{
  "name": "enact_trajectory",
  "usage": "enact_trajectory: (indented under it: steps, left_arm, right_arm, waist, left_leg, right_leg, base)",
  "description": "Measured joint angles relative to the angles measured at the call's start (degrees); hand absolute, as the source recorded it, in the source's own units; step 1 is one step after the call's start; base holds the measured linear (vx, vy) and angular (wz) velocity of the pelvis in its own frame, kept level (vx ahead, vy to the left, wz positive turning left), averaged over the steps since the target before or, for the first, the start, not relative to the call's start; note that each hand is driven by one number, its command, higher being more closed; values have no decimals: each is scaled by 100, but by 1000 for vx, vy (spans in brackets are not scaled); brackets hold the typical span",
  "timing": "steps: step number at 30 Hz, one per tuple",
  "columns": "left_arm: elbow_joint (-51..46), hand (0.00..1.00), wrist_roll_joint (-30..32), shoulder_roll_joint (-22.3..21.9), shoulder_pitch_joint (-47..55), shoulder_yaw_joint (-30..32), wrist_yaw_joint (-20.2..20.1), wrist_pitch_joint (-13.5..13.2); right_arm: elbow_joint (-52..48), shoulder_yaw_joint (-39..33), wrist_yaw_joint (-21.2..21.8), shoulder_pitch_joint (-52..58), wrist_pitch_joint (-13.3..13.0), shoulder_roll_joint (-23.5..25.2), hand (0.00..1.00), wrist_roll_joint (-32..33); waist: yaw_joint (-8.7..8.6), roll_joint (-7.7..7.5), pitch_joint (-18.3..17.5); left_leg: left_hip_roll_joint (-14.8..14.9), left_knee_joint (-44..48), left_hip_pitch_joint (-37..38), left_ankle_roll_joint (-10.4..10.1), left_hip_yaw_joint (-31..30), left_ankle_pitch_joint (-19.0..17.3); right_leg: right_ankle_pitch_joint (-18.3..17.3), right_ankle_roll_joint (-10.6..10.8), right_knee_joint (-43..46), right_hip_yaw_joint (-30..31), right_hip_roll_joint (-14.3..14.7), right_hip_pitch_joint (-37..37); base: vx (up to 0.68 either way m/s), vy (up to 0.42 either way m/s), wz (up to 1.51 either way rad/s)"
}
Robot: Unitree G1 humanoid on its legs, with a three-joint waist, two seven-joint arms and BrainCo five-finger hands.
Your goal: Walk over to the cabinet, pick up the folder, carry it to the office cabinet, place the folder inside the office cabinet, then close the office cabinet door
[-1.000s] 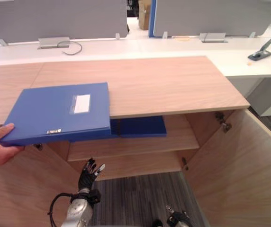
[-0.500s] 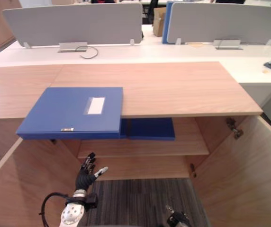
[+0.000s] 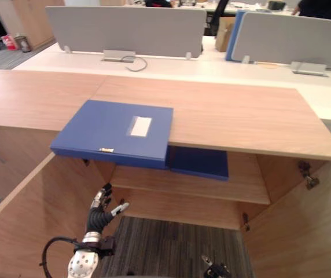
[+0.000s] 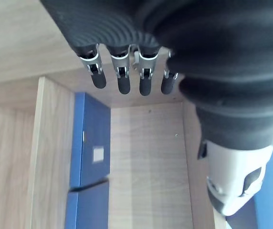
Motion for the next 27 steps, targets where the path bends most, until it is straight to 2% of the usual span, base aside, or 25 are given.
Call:
enact_trajectory:
  steps: [3, 9, 13, 16, 22, 25, 27]
  left_arm:
    - [-289, 0, 332, -30, 16, 136, 512, -197]
    - [-348, 0, 138, -71, 190, 284, 837, -189]
    - [-437, 0, 123, -92, 244, 358, 993, -158]
    - [-861, 0, 221, -94, 266, 355, 1359, -156]
    - [-1629, 0, 1499, 68, -14, 252, 2181, -210]
    - [-1901, 0, 2176, 455, -188, -3, 2440, -254]
    - [-2037, 0, 2786, 863, -413, -147, 2540, -334]
  right_arm:
    - [32, 7, -3, -33, 0, 88, 0, 78]
    - [247, 17, -52, -131, -4, 162, 0, 333]
    - [397, 236, -113, -238, -4, 216, 0, 438]
    - [535, 383, -150, -272, -8, 214, 0, 456]
    - [677, 459, -258, -333, -79, 164, 0, 647]
    - [808, 512, -277, -386, -141, 87, 0, 645]
    - [845, 579, -279, -385, -187, -4, 0, 644]
  waist:
    - [72, -92, -21]
    - [194, -215, -56]
    - [268, -240, -70]
    - [304, -236, -61]
    - [268, -224, -37]
    - [252, -217, -30]
    - [212, -193, -11]
  left_leg:
    - [-17, -2, -86, -36, -152, 75]
    - [-70, 61, -221, -19, -407, 109]
    - [-107, 165, -392, -19, -638, 111]
    - [-136, 147, -412, -15, -739, 145]
    - [-188, 25, -504, -41, -1027, 289]
    - [-197, -64, -504, -81, -1046, 379]
    - [-207, -113, -497, -75, -1050, 412]
  right_leg:
    - [-27, 6, -12, -113, 12, 8]
    - [-26, 5, -30, -340, 7, 42]
    - [-28, 4, -34, -500, 12, 58]
    - [-33, 6, -53, -560, 13, 106]
    - [-64, 45, -62, -727, 31, 98]
    - [-63, 45, -61, -728, 37, 67]
    - [-51, 28, -59, -728, 38, 54]
  base:
    - [32, 0, 24]
    - [37, 15, 21]
    - [-6, 12, 28]
    - [-39, 8, 17]
    - [-46, 4, 20]
    - [-10, 1, 2]
    - [0, 0, 0]
